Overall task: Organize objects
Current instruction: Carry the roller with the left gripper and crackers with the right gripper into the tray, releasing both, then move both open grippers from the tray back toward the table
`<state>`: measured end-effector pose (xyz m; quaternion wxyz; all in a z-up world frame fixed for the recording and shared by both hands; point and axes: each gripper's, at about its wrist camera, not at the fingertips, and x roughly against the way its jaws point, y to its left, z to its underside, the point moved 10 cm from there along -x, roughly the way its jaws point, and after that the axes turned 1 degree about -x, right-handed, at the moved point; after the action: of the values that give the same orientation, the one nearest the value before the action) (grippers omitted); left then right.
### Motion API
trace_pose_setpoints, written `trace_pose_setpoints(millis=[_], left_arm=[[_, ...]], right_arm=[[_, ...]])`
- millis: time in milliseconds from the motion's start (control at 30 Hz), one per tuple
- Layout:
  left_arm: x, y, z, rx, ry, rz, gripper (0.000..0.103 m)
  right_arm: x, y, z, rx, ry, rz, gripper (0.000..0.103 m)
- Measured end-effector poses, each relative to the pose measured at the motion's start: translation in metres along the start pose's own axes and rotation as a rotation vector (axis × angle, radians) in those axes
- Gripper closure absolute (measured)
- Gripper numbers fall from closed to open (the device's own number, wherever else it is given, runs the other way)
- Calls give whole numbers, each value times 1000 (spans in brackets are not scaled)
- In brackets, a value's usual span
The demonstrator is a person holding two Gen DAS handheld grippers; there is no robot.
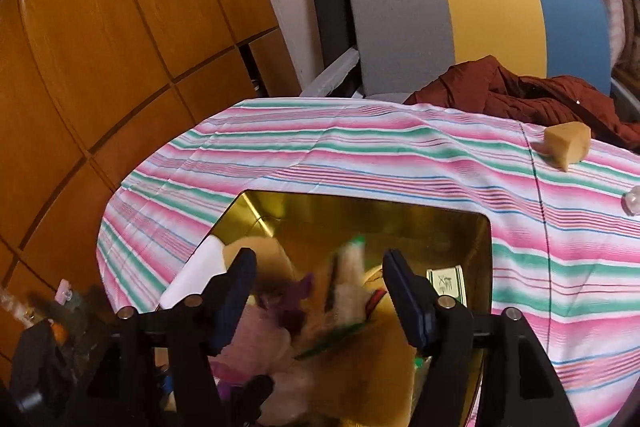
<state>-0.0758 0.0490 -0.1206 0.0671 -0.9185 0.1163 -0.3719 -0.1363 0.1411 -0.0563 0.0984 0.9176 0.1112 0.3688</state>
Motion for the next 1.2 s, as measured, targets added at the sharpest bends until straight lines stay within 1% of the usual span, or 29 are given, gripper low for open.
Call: trace_pose_setpoints(millis=[167,400,500,633,767,800,833,1033,1200], left_arm=[[5,-1,-4,1,-30,-9,47],[12,-5,-4,-4,-55,-15,47],[15,-5,-8,1,-74,-16,47],[20,-4,-12,10,-92,-21,47],[25,-7,-15,15,-113,-8,45],[26,-8,-15,13,-115,-5,41],[27,-10,-15,11,-118,0,40],[29,-27,-9,-24,-112,25,39],[36,-40,-8,-54,-130,53,39]], right_arm=[[8,-4,5,-7,-13,6,35],[16,-18,15,-63,-8,7,34],[20,-18,16,-61,-12,9,33],[31,-19,16,-43,-44,31,30],[45,-27,14,-40,-82,59,30],[48,-30,14,-42,-89,66,29],[51,-35,14,-47,-94,73,29],[59,-60,18,-91,-97,101,29],[67,-77,21,-107,-104,125,27]])
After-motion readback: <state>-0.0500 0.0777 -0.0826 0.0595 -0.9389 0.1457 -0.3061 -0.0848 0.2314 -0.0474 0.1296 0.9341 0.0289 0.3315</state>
